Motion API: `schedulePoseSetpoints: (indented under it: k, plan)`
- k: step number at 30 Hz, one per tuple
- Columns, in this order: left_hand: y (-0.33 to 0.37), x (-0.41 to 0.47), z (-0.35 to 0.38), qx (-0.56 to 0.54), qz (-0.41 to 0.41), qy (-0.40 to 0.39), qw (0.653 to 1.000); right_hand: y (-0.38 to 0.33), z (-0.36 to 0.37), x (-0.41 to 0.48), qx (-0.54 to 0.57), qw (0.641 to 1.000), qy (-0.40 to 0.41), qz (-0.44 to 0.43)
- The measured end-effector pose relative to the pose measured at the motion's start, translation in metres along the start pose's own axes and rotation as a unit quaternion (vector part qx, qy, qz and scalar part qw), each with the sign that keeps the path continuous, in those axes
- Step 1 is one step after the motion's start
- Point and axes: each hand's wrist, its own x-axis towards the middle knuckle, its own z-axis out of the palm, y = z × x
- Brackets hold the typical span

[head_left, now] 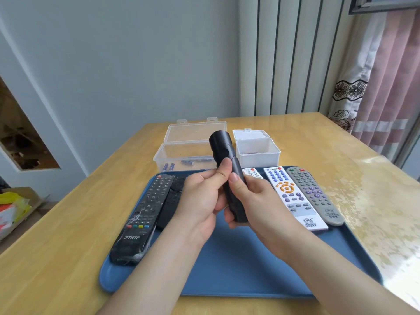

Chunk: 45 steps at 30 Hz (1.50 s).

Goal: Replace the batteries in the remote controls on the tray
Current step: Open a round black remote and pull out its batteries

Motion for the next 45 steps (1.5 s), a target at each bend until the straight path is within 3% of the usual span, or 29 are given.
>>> schedulePoseSetpoints:
  k: [7, 11, 14, 15, 17, 20, 21, 26, 33, 40, 45]
  plan:
    - [0.001, 0.002, -0.004, -0.017, -0.033, -0.028, 0.999, 0.007, 0.003, -0.002, -0.004, 1.000, 0.024, -0.012]
    - [0.007, -0.003, -0.005, -0.016, -0.036, -0.059, 0.997, 0.005, -0.001, 0.001, 0.010, 1.000, -0.006, 0.012]
    - [0.009, -0.002, -0.003, 0.073, 0.069, -0.045, 0.994, -0.004, -0.003, 0.003, 0.095, 0.994, -0.008, 0.061]
    - [0.008, 0.001, -0.005, 0.144, 0.139, -0.024, 0.979, -0.008, -0.005, 0.005, 0.126, 0.989, 0.011, 0.082]
    - [0.008, 0.002, -0.011, 0.317, 0.244, -0.043, 0.916, -0.014, -0.012, 0.008, 0.175, 0.977, 0.050, 0.107]
    - [0.002, -0.004, -0.006, 0.532, 0.288, -0.130, 0.785, -0.018, -0.021, 0.010, 0.205, 0.970, 0.080, 0.099]
    - [-0.001, -0.005, -0.003, 0.549, 0.297, -0.135, 0.769, -0.018, -0.023, 0.010, 0.200, 0.971, 0.093, 0.096]
    - [-0.004, -0.005, -0.005, 0.526, 0.348, -0.099, 0.770, -0.015, -0.026, 0.012, 0.226, 0.966, 0.097, 0.076]
    - [0.001, -0.007, -0.005, 0.487, 0.331, -0.120, 0.799, -0.011, -0.033, 0.017, 0.260, 0.959, 0.084, 0.073]
    - [0.001, -0.013, -0.003, 0.487, 0.351, -0.108, 0.792, -0.007, -0.039, 0.021, 0.264, 0.955, 0.100, 0.091]
    - [0.008, -0.015, -0.006, 0.447, 0.330, -0.128, 0.822, -0.007, -0.040, 0.021, 0.246, 0.958, 0.109, 0.095]
